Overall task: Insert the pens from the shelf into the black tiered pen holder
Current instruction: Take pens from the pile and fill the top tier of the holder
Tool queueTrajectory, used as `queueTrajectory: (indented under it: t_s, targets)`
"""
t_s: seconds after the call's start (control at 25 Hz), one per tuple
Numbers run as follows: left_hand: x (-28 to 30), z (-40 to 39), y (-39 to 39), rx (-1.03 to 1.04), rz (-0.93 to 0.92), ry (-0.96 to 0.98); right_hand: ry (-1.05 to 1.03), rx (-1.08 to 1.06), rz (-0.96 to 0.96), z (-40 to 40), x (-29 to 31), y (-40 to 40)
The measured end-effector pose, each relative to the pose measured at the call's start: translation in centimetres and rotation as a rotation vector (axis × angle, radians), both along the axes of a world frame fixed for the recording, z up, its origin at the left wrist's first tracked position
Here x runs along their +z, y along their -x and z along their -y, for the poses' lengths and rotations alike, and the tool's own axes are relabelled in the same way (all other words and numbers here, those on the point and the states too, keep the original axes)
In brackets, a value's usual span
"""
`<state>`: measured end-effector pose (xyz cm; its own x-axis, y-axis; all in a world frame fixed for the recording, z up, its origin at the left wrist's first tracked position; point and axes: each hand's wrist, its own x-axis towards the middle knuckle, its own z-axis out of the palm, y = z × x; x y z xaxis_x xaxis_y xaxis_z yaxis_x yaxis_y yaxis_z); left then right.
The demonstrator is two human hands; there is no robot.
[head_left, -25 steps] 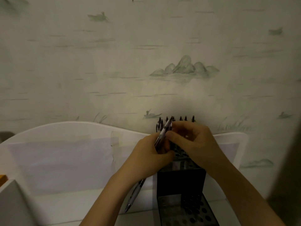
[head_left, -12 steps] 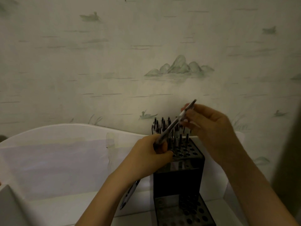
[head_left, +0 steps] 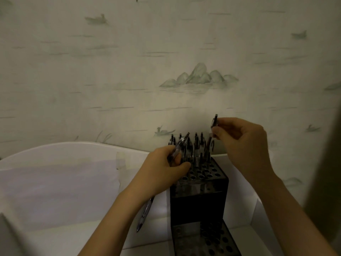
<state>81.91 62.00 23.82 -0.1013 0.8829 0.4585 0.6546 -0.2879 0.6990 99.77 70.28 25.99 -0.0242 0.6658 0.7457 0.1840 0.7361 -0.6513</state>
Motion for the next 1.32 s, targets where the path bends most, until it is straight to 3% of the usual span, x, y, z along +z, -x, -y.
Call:
queueTrajectory:
  t_s: [0.56, 0.76, 1.16, 1.32]
  targets:
    - [-0.3, 0.4, 0.6, 0.015, -0.005, -0.01, 0.017, -0.059, 0.122, -0.4, 0.1, 0.0]
    - [-0.6, 0.5, 0.4, 0.004, 0.011, 0.002, 0.1, -0.058, 0.23, -0.4, -1.3, 0.8]
    - [-0.8, 0.4, 0.1, -0.003, 0.03, 0.023, 0.326, -0.023, 0.26, -1.2, -0.6, 0.5]
    - [-0.9, 0.4, -0.1, -0.011, 0.03, 0.017, 0.313, -0.042, 0.282, -1.3, -1.5, 0.5]
